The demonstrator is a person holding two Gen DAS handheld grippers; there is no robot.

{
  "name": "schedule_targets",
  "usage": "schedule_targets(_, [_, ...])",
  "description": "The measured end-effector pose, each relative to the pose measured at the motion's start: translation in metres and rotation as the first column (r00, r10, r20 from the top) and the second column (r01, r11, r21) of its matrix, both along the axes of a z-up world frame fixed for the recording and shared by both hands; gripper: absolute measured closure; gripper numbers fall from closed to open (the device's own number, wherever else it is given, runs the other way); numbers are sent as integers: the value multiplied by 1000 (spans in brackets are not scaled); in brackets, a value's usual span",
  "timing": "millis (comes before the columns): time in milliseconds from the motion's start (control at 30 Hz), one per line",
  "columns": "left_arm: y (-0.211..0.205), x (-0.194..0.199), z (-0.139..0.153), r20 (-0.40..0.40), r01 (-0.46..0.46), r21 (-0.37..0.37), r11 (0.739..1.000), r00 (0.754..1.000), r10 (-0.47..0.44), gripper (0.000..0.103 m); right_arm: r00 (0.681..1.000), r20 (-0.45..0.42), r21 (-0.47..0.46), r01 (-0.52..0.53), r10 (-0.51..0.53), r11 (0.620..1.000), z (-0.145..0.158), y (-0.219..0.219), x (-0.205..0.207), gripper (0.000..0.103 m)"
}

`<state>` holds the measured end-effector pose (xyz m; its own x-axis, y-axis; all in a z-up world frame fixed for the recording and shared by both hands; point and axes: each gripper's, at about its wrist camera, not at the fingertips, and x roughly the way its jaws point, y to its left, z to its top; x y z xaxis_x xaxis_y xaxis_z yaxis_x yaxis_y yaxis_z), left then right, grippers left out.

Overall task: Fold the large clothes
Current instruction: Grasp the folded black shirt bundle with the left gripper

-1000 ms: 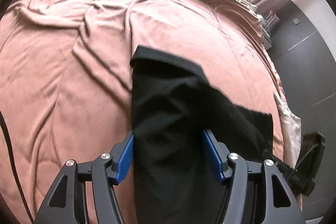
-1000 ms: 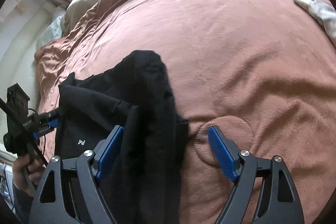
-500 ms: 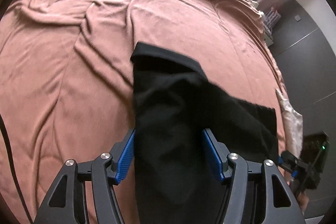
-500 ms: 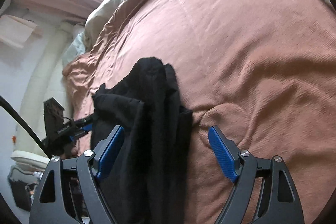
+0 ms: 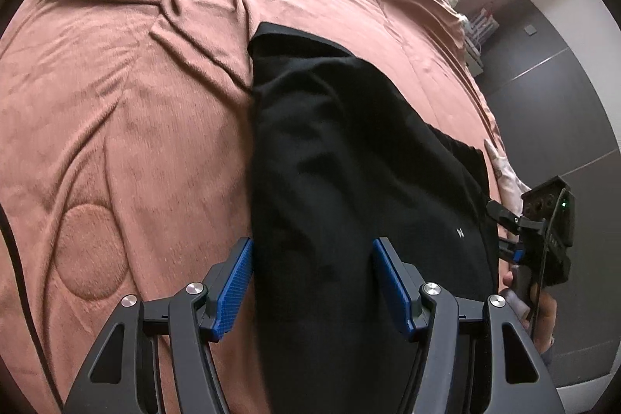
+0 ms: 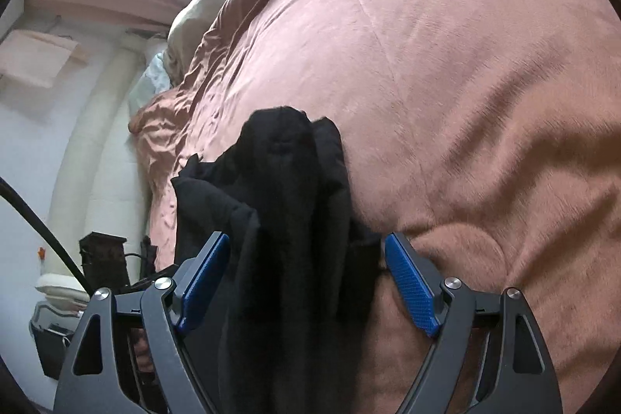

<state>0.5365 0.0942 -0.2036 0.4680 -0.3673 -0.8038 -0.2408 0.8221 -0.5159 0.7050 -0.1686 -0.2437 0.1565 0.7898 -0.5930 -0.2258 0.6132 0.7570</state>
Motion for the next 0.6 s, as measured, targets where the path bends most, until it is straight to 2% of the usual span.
schedule_targets(100, [-4, -1, 0, 8, 6, 9, 1000, 1000, -6, 40, 1000, -24, 26, -5, 6, 1000, -4, -8, -3, 22])
schedule_targets(267, [-4, 0, 0, 12, 9, 6, 1000, 1000, -9, 40, 997, -43, 133, -52, 58, 990, -8, -9, 1, 22])
schedule_targets(467, [-3, 2, -4, 10, 11, -5, 1000, 1000, -11, 40, 996, -81, 132, -32, 43, 991, -23, -7, 17, 22])
schedule_targets(600, [0, -1, -10, 7, 3, -37, 999, 1000, -3, 40, 995, -74, 108, -60, 68, 992, -20, -3, 15, 22])
